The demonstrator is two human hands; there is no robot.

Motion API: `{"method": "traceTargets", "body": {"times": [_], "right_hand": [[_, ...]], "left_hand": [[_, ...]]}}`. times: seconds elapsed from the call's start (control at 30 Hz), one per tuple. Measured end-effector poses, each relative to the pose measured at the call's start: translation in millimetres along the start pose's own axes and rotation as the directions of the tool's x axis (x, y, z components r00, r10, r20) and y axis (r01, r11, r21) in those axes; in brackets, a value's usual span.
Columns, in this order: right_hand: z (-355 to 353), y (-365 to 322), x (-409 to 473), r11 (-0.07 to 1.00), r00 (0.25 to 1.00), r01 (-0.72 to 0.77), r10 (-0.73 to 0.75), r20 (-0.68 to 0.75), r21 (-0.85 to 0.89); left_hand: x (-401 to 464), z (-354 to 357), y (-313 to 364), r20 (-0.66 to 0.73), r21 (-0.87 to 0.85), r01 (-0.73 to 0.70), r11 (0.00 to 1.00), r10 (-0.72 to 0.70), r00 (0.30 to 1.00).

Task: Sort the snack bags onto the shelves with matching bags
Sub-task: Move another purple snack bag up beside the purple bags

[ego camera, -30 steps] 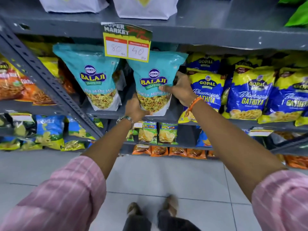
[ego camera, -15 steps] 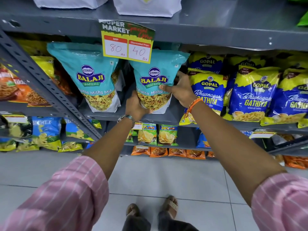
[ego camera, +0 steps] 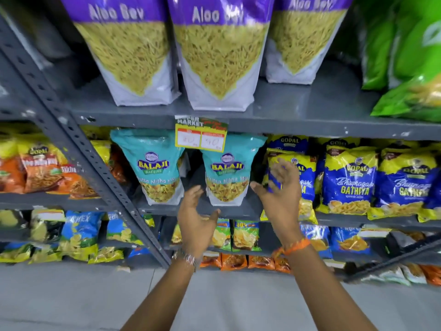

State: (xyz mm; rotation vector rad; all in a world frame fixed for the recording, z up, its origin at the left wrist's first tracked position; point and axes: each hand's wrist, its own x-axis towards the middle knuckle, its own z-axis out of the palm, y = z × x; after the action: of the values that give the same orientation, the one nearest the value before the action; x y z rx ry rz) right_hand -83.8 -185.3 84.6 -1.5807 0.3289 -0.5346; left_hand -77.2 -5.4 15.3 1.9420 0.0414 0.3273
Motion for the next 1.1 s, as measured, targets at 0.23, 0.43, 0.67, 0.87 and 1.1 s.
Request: {"method": "traceTargets", "body": {"times": [0.23, 0.43, 0.67, 0.87, 1.1], "right_hand": [[4.1, -114.7, 11.0, 0.927, 0.942, 0.333, -0.319, -0.101, 0.171], [22.4, -178.1, 66.4, 0.923, 0.932, 0.335, -0.355, 0.081, 0.189], [42.7, -189.9, 117.2, 0.966, 0.891, 0.23, -0.257, 0.373, 0.116], [44.7, -186.6, 122.7, 0.968, 0.842, 0.214, -0.252, 0.477, 0.134], [14.8, -193.9, 133.6, 0.969, 0.859, 0.182, -0.239, 0.453, 0.166]], "left_hand": [[35.3, -52.0, 113.7, -0.188, -0.164, -0.355, 0.92, 0.325, 0.927], [108.0, -82.2, 177.8, -0.057, -0.074, -0.367, 0.927, 0.363, 0.93], [154.5, -80.9, 202.1, 0.17, 0.217, -0.321, 0.922, 0.288, 0.942], [158.5, -76.4, 202.4, 0.131, 0.14, -0.314, 0.939, 0.297, 0.946], [158.2, -57.2, 212.1, 0.132, 0.09, -0.351, 0.932, 0.339, 0.932]]}}
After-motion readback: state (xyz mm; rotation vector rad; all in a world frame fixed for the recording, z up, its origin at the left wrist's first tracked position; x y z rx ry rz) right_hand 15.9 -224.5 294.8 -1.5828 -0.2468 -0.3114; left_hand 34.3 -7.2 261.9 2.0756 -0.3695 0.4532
